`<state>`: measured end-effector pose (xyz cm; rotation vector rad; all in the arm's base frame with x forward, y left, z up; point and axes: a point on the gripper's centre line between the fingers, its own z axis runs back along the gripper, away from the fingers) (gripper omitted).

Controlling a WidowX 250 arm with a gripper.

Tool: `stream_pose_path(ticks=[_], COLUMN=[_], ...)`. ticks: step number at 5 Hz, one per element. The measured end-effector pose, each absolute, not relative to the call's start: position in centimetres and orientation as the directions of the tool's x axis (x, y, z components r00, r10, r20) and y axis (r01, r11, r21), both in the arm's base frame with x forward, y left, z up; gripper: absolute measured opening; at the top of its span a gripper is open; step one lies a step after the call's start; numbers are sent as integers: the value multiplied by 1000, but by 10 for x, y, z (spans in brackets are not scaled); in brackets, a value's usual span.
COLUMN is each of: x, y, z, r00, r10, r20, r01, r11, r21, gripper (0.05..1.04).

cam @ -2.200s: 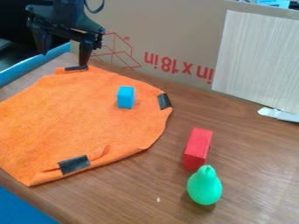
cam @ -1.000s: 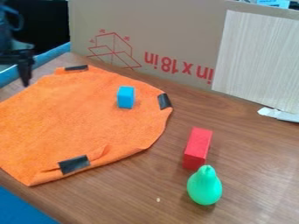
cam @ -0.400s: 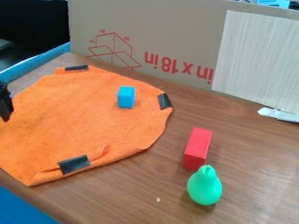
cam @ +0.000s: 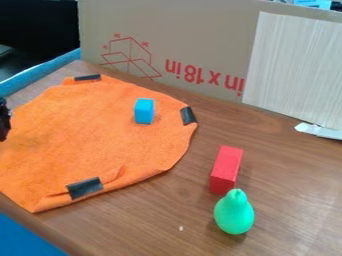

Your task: Fold cloth from bottom to top

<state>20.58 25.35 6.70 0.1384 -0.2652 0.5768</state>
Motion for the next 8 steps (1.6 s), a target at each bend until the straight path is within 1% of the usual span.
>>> stream_pose_path(ticks=[1, 2, 3, 4, 5, 6, 7, 8], x=[206, 203, 199, 196, 197, 198, 207, 235], y=[257, 259, 266, 266, 266, 260, 255, 241], z=[65, 62, 54, 49, 49, 48, 65, 91], r00=[801, 797, 794, 802, 801, 800, 774, 755], r10=[521, 532, 534, 523, 524, 534, 570, 595], r20=[295, 285, 289, 289, 290, 275, 275, 276], r01=[-562, -573, -581, -573, -573, -574, -600, -617], r11=[824, 816, 807, 811, 811, 815, 799, 787], r21=[70, 78, 106, 122, 118, 85, 33, -7], gripper=[1000, 1000, 1000, 966, 693, 384, 167, 65])
